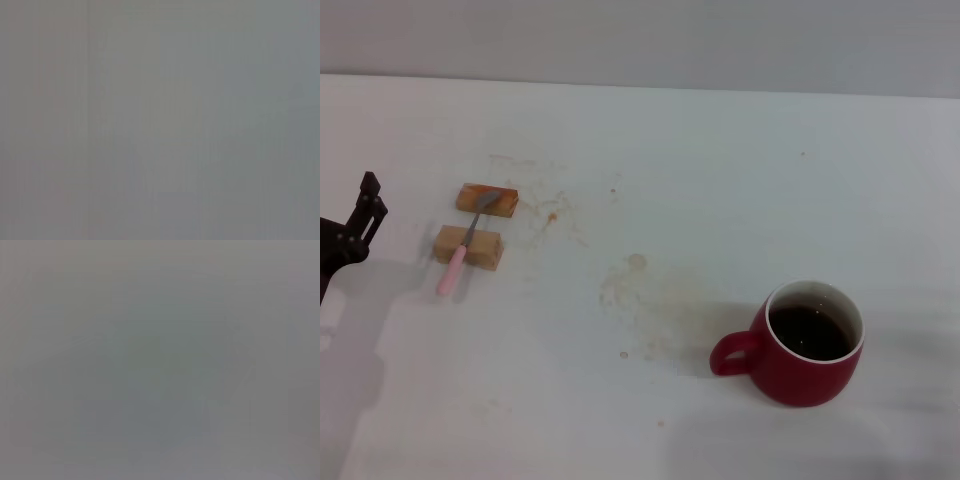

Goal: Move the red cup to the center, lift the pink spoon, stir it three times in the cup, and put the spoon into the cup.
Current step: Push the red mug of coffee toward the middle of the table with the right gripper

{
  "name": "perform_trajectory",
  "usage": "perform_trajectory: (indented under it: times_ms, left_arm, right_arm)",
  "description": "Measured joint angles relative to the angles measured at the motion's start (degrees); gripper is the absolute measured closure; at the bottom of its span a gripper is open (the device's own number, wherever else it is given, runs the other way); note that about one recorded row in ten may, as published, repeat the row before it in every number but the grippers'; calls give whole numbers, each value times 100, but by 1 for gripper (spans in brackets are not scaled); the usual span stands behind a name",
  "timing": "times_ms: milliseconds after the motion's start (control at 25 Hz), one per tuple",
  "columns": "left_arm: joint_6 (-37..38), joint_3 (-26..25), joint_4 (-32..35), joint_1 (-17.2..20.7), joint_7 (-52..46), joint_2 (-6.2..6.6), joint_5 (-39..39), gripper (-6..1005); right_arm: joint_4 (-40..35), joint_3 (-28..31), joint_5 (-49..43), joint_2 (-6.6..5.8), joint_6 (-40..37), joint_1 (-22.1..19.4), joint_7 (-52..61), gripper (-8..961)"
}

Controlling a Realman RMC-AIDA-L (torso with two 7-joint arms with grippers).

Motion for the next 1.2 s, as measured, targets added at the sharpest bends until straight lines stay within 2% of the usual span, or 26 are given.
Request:
perform_trajectory:
  times_ms: [240, 1200]
  left_arm:
    - [-9, 0, -1, 7, -7, 0, -7, 183]
    - [37, 2, -34, 8, 7, 0, -13, 184]
  right_arm:
    - [0, -7, -357, -5, 27, -23, 17, 953]
    - [159, -9, -419, 0, 80, -133, -29, 952]
